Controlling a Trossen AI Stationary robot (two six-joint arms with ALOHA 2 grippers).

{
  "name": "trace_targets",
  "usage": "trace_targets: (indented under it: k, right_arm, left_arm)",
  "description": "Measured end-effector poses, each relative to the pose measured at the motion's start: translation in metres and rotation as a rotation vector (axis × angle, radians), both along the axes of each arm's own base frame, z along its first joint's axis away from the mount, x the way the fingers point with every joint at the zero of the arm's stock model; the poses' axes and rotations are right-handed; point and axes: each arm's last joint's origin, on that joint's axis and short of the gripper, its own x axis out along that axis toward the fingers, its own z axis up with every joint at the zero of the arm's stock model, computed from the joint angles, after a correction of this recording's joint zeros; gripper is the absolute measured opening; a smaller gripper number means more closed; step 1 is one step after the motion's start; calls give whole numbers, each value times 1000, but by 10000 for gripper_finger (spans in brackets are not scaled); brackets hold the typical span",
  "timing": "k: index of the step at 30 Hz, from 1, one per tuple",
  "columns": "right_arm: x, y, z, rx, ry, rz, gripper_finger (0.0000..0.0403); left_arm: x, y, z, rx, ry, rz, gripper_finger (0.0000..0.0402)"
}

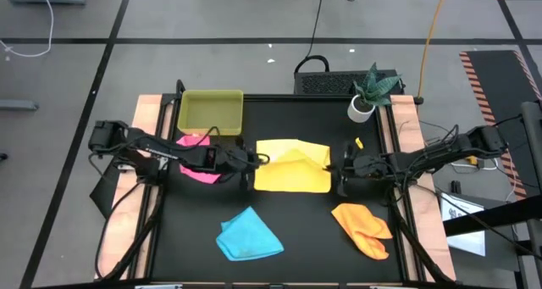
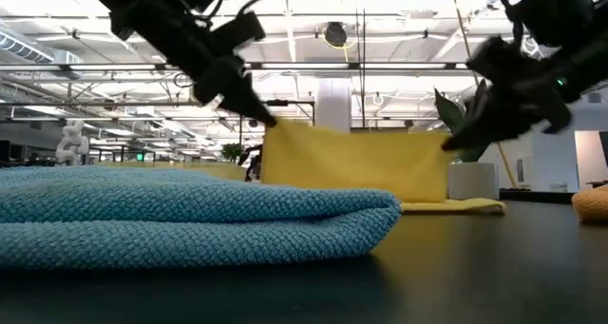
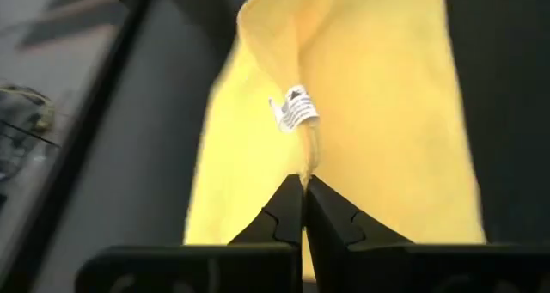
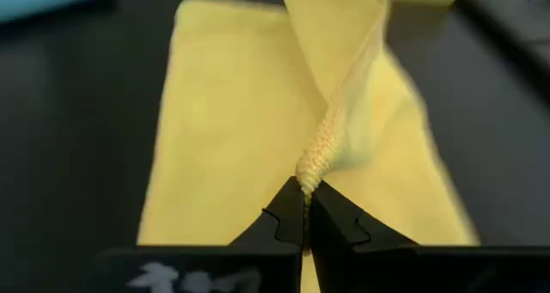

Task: Fold microfiber towels
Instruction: Fold the yellow microfiber cloth

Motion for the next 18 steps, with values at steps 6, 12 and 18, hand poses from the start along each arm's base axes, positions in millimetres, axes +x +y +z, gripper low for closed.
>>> trace_targets:
  k: [6,12,18]
  right_arm:
    - [-5,3,-7,3,27,35,0]
    - [5,-7,14,-328,3,-151,0]
    - [11,-28,43,-751,25,-389,0]
  left_arm:
    - [6,-10,-34,13,123,-15,13]
    - [6,4,-28,248,73,255,9]
    - [7,41,0,488,-34,534,5]
